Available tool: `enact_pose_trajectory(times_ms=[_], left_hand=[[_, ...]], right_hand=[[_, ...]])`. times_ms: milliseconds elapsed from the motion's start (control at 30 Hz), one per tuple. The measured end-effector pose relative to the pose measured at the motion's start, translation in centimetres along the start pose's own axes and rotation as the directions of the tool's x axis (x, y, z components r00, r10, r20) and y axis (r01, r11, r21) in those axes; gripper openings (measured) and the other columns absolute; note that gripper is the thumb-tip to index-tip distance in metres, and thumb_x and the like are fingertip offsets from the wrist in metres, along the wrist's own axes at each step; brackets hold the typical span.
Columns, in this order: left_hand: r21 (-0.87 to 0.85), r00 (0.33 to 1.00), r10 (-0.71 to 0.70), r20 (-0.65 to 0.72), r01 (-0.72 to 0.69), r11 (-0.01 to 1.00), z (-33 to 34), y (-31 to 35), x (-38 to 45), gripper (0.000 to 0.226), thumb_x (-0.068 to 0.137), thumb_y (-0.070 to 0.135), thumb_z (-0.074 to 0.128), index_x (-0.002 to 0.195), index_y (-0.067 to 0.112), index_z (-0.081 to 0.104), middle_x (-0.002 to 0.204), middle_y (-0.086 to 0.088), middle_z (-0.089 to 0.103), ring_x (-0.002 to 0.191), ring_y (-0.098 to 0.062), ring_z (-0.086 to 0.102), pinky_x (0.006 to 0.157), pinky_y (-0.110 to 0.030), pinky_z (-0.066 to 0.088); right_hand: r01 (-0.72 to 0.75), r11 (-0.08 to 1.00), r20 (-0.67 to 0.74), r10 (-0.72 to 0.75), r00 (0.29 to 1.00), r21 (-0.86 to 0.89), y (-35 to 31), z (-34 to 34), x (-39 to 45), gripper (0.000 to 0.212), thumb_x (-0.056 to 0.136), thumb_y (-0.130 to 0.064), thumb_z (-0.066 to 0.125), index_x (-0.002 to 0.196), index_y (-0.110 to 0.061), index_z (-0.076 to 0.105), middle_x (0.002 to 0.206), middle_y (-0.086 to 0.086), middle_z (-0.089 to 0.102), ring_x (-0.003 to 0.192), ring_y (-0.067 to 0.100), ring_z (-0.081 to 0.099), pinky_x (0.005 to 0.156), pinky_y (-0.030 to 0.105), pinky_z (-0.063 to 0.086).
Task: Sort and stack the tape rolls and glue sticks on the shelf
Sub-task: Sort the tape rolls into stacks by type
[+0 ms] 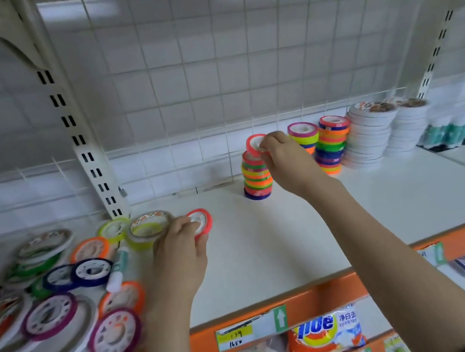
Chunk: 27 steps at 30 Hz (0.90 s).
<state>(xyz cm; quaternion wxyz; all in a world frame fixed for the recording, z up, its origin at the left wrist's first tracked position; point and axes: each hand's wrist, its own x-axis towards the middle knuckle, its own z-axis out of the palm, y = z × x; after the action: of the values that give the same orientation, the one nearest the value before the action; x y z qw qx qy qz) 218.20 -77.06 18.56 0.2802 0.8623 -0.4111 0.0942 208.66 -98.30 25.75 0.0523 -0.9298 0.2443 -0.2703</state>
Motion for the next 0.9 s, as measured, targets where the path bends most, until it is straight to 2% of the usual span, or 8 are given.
enact_pose_trajectory(times_ms=[100,200,267,333,467,633,767,900], left_hand=[[0.022,0.998,-0.063,0.023,0.063,0.998,-0.2,-0.2,-0.2,0.028,0.088,0.015,0.060,0.113,0.003,0.065,0.128,-0.010,0.055,0.116,-0.033,0.052,0.097,-0.044,0.042],[0.047,0.994,-0.110,0.026,0.108,0.993,-0.4,-0.3,-0.3,0.031,0.090,0.019,0.056,0.118,0.006,0.062,0.133,-0.008,0.052,0.120,-0.030,0.049,0.099,-0.042,0.040],[0.053,0.991,-0.133,0.024,0.132,0.990,-0.5,-0.4,-0.3,0.032,0.091,0.020,0.055,0.120,0.007,0.061,0.134,-0.007,0.050,0.121,-0.028,0.048,0.100,-0.042,0.040],[0.065,0.988,-0.148,0.029,0.146,0.987,-0.6,-0.3,-0.3,0.033,0.092,0.022,0.053,0.122,0.009,0.060,0.136,-0.005,0.048,0.123,-0.026,0.046,0.101,-0.041,0.039],[0.097,0.986,-0.161,0.050,0.155,0.983,-0.6,0.2,-0.1,0.036,0.095,0.025,0.048,0.128,0.012,0.055,0.140,-0.001,0.043,0.127,-0.022,0.042,0.105,-0.038,0.035],[0.082,0.993,-0.114,0.030,0.111,0.990,-0.3,1.2,1.0,0.035,0.092,0.021,0.053,0.124,0.006,0.057,0.134,-0.006,0.049,0.122,-0.026,0.046,0.103,-0.040,0.037],[0.030,0.999,-0.035,-0.015,0.036,0.999,0.7,2.6,2.8,0.026,0.087,0.014,0.059,0.106,-0.002,0.066,0.116,-0.016,0.059,0.104,-0.037,0.057,0.092,-0.048,0.045],[0.049,0.997,0.064,-0.034,-0.062,0.997,1.0,4.9,5.5,0.026,0.089,0.015,0.057,0.108,0.001,0.066,0.116,-0.014,0.058,0.105,-0.036,0.055,0.092,-0.046,0.044]], right_hand=[[-0.014,0.999,0.090,0.019,0.996,-0.051,0.5,0.3,1.3,0.031,0.096,-0.006,0.040,0.124,0.004,0.049,0.126,0.018,0.048,0.111,0.033,0.049,0.086,0.035,0.042],[-0.011,0.996,0.169,0.026,0.985,-0.089,0.8,0.8,2.0,0.031,0.095,-0.005,0.041,0.124,0.002,0.050,0.126,0.017,0.048,0.113,0.033,0.049,0.088,0.040,0.046],[0.005,0.994,0.216,0.020,0.976,-0.113,0.9,1.0,2.2,0.031,0.096,-0.005,0.040,0.124,0.000,0.051,0.127,0.015,0.047,0.112,0.032,0.050,0.088,0.037,0.045],[0.024,0.992,0.238,0.005,0.971,-0.121,0.9,1.1,2.3,0.031,0.097,-0.005,0.038,0.124,0.000,0.051,0.127,0.015,0.048,0.113,0.030,0.048,0.086,0.032,0.040],[0.033,0.994,0.218,-0.009,0.976,-0.104,1.2,1.3,2.4,0.031,0.097,-0.006,0.039,0.126,-0.001,0.049,0.127,0.015,0.049,0.112,0.029,0.051,0.083,0.030,0.041],[0.040,0.999,0.190,-0.040,0.981,0.000,1.7,1.0,1.5,0.040,0.097,-0.014,0.044,0.136,-0.004,0.042,0.138,0.014,0.044,0.125,0.029,0.041,0.097,0.031,0.035],[0.024,0.999,0.105,-0.027,0.994,0.032,2.8,0.7,-1.5,0.052,0.093,-0.014,0.051,0.142,-0.004,0.033,0.144,0.013,0.037,0.134,0.027,0.032,0.106,0.030,0.027],[-0.052,0.999,0.184,0.051,0.982,0.004,4.8,1.2,-5.6,0.056,0.092,-0.020,0.053,0.142,-0.005,0.033,0.146,0.011,0.034,0.133,0.028,0.032,0.108,0.032,0.026]])
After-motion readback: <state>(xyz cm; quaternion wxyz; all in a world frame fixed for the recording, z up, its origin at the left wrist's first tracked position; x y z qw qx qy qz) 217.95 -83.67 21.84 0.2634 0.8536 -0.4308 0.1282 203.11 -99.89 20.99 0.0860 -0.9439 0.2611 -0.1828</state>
